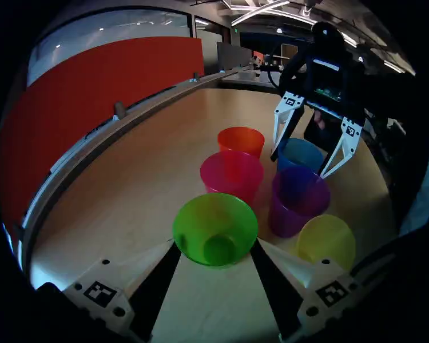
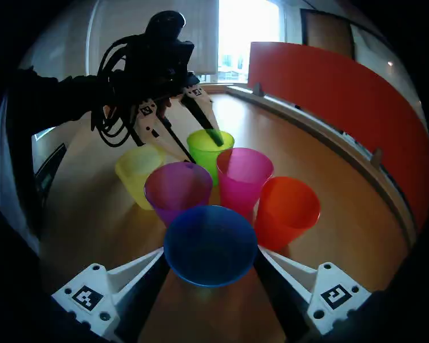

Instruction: Pour water

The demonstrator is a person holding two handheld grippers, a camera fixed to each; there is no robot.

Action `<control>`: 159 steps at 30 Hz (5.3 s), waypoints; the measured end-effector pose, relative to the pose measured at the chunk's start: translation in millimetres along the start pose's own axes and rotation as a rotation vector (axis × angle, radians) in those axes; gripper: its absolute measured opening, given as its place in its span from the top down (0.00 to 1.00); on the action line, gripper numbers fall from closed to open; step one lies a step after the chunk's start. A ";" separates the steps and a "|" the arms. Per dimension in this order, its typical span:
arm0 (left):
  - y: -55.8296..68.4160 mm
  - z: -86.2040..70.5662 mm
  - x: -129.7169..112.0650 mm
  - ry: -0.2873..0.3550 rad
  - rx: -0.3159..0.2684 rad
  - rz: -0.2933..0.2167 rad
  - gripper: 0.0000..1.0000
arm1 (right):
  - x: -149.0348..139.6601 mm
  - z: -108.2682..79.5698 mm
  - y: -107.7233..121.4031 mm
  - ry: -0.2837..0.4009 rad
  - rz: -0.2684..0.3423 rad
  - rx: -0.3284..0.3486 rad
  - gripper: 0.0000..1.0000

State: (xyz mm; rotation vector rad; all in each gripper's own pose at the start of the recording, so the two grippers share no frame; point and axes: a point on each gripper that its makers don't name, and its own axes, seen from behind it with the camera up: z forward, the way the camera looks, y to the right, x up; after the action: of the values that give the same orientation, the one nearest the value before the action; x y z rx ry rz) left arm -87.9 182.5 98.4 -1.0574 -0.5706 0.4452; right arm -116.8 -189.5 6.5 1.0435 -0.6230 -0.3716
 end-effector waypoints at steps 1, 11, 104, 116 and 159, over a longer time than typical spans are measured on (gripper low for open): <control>-0.2 0.3 0.2 0.001 0.001 -0.002 0.16 | 0.0 -0.1 0.1 0.001 0.001 0.000 0.01; -0.2 1.7 2.7 0.013 0.009 -0.007 0.17 | 0.6 -0.7 -2.4 0.009 0.011 0.012 0.10; 13.7 -148.8 98.5 0.332 0.274 -0.101 0.17 | 114.8 -98.6 -39.9 0.270 -0.004 -0.107 0.12; 16.8 -159.3 106.5 0.380 0.275 -0.120 0.17 | 123.5 -104.5 -41.5 0.298 0.007 -0.111 0.12; 29.1 -175.7 122.1 0.501 0.287 -0.156 0.16 | 156.4 -117.3 -42.1 0.492 0.060 -0.127 0.12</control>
State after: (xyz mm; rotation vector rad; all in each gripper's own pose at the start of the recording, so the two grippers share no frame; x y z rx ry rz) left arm 115.3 148.1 34.0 -0.7999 -0.1335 0.1082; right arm 78.6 -216.9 -25.7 0.9450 -0.1858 -0.0910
